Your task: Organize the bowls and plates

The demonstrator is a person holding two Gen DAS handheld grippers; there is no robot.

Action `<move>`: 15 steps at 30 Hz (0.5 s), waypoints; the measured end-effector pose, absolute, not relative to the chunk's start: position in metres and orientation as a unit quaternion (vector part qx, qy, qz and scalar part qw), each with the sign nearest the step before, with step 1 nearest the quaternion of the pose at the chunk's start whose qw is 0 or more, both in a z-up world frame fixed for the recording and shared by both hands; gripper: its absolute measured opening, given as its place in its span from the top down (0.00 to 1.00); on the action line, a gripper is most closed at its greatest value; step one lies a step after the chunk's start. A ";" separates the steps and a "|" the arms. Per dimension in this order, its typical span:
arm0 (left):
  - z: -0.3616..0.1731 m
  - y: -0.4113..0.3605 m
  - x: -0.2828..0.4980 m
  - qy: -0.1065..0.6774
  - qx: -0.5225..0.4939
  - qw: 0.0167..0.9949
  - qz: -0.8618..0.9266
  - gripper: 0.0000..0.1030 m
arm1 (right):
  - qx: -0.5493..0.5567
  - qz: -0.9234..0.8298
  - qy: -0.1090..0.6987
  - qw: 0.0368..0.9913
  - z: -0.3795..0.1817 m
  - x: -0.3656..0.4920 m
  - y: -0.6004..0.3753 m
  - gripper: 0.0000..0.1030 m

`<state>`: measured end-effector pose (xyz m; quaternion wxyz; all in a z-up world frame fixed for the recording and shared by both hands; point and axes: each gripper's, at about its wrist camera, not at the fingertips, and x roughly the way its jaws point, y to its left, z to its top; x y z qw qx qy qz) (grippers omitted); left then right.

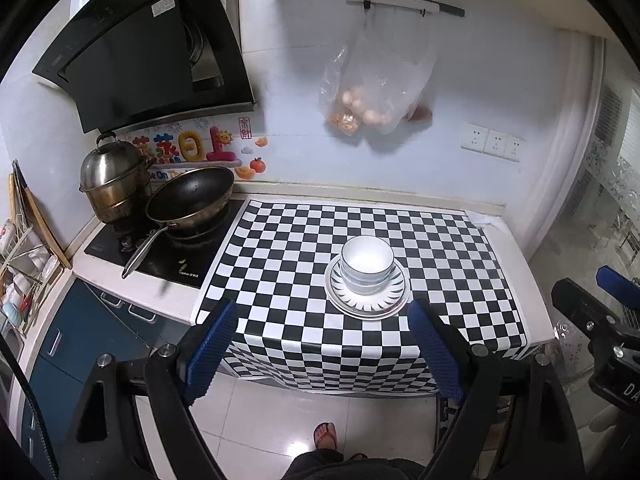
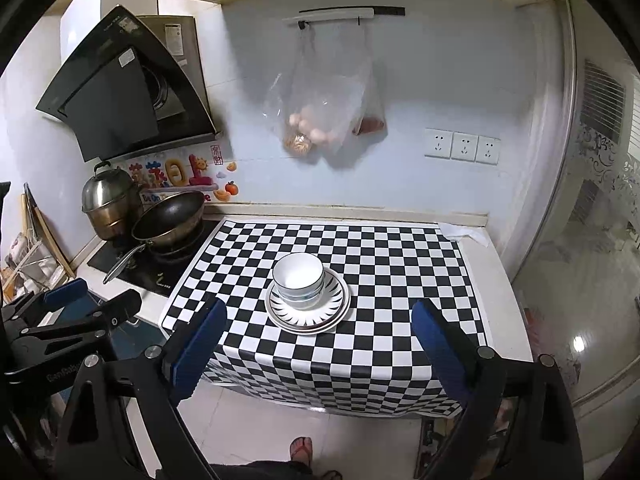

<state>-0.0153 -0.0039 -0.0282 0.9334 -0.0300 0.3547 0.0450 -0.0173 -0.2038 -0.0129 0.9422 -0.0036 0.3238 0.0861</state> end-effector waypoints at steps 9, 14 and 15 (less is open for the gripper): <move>-0.028 0.000 -0.015 0.355 -0.030 0.933 0.044 0.16 | -0.006 0.082 0.326 0.942 -0.016 -0.013 -0.204 0.07; -0.029 0.000 -0.013 0.354 -0.030 0.934 0.043 0.16 | -0.005 0.081 0.333 0.939 -0.019 -0.009 -0.206 0.07; -0.029 0.000 -0.013 0.354 -0.030 0.934 0.043 0.16 | -0.004 0.081 0.334 0.939 -0.020 -0.008 -0.207 0.07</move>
